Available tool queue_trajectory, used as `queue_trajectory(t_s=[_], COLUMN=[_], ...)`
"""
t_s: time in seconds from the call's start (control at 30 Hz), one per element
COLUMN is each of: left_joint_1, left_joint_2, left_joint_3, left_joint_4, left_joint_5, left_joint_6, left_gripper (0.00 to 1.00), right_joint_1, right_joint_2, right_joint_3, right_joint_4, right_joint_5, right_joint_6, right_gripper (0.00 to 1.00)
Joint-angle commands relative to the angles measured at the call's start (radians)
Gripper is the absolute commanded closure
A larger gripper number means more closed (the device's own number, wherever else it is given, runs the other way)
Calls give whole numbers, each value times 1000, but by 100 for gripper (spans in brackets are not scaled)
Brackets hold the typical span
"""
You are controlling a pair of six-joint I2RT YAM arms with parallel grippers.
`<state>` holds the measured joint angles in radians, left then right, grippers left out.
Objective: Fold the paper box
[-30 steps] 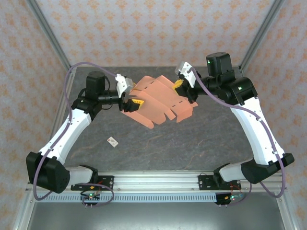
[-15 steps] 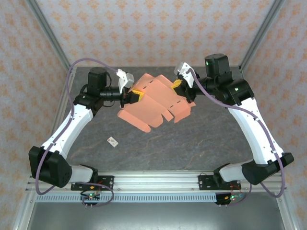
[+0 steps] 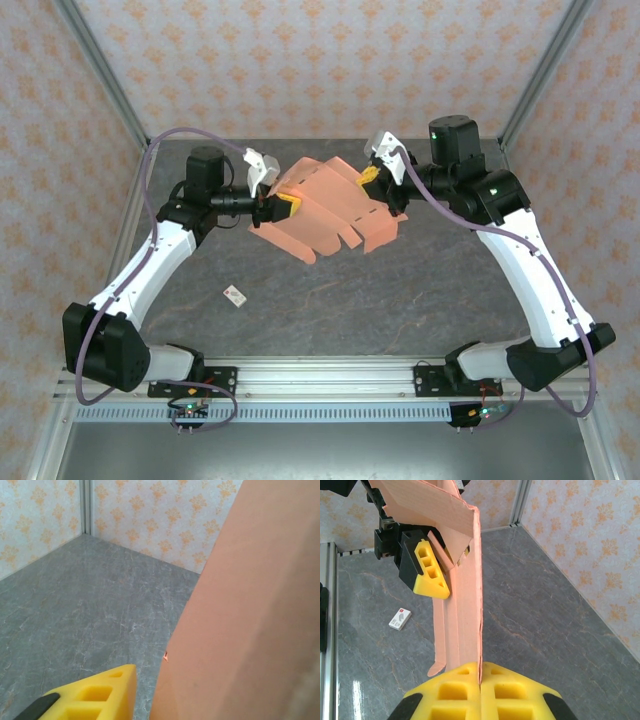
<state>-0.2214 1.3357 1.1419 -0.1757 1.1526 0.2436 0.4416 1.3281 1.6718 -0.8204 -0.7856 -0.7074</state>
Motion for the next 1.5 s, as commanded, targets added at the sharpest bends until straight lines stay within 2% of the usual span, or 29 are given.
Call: queue_trajectory(t_s=[0.0,0.17,0.3,0.47,0.7,1.07,1.47], left_joint_1=[6,14,15,16,14,14,2], left_joint_2=[4,-9,4,17,-2,15,17], left_joint_3=[24,0,4,4,12,35,27], left_joint_4=[-10,34,116,229,187,229,208], left_joint_5=[50,37,-1,-55,-69,-152,-191], left_joint_6=[17,-35,-190,-409,-405,-611,-643], left_gripper=[74,80,89,93,100,100,100], right_joint_1=[-3,-4,-3,-2,14,155,210], right_joint_2=[-33,-40,-51,-60,-27,-14,42], right_joint_3=[10,2,-23,-70,-55,-113,-135], right_joint_4=[47,58,90,156,185,128,145], right_joint_5=[-15,0,-19,-35,42,157,295], right_joint_6=[13,14,10,27,51,-66,-53], right_gripper=[100,100,100,100,100,100,100])
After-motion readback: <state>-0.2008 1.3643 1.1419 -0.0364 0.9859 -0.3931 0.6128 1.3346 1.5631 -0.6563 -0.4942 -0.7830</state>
